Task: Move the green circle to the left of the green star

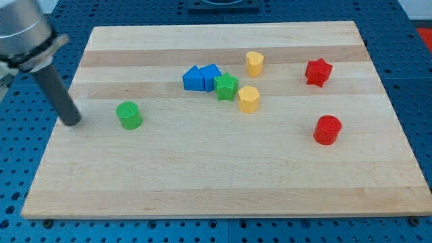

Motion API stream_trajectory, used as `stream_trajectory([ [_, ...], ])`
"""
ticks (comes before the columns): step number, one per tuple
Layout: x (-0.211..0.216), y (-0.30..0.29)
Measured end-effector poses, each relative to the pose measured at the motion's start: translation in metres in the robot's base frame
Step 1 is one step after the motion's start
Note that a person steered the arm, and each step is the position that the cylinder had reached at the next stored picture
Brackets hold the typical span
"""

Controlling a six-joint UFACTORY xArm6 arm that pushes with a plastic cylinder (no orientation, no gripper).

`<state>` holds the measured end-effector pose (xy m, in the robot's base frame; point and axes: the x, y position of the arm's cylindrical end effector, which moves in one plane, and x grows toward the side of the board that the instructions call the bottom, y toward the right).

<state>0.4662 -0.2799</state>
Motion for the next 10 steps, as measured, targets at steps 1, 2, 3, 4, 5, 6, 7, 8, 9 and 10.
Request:
stream_trajectory([
  [1,0.014,0.018],
  [2,0.013,0.074],
  [3,0.002,0.140],
  [4,-0.023,0.196],
  [5,-0.026,0.207],
  [6,-0.001,0.141],
  [7,-0.011,0.076],
  [8,-0.039,0.083],
  [9,-0.045,0.124],
  [10,-0.046,0.146],
])
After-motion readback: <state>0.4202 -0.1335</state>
